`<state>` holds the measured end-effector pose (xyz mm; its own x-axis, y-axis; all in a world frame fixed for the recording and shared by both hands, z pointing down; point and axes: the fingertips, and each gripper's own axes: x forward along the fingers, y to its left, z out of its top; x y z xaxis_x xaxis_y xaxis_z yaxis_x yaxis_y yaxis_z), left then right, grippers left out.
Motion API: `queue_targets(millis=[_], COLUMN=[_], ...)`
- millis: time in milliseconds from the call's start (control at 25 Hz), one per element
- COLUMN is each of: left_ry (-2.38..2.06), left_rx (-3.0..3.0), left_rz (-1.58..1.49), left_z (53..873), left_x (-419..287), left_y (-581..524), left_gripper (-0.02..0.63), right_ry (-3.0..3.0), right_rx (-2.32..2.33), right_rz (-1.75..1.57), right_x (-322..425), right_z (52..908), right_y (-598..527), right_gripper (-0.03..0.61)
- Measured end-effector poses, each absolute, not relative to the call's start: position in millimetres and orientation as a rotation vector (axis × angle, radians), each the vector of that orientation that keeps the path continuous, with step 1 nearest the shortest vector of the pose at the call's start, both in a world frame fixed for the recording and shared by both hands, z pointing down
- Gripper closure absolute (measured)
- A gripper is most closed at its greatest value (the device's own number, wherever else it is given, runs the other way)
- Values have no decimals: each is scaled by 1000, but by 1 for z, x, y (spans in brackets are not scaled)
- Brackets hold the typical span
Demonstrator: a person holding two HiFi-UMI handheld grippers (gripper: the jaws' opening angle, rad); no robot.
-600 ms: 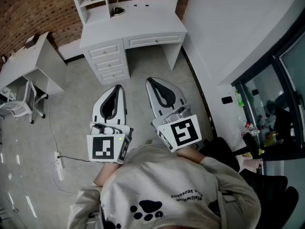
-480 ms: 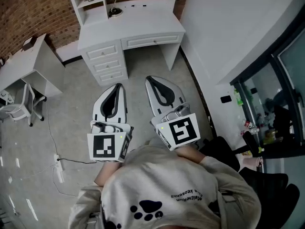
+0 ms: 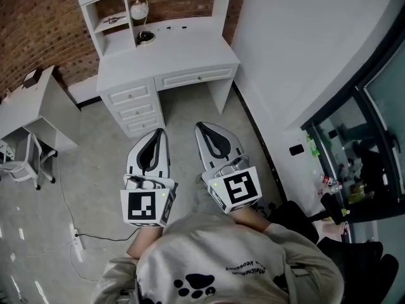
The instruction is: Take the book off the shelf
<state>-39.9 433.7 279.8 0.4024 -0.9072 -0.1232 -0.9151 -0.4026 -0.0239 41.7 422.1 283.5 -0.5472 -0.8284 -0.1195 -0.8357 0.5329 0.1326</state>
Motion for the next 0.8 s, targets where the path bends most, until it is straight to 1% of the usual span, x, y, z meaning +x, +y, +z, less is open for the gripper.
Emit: queue_targets(millis=[320, 560, 800], left_ry=[1704, 1747, 1788], left_rx=[-2545, -2519, -2471], left_rz=[116, 122, 121], left_z=[283, 275, 275], left_x=[-27, -9, 9], left_y=[320, 236, 180], left_gripper=[606, 606, 606], right_ry=[2730, 2737, 2753], right_rx=[-1378, -1307, -1264], right_rz=[229, 218, 197], right_x=[47, 69, 88], right_z=[286, 276, 282], right_y=[302, 215, 151], right_gripper=[563, 563, 563])
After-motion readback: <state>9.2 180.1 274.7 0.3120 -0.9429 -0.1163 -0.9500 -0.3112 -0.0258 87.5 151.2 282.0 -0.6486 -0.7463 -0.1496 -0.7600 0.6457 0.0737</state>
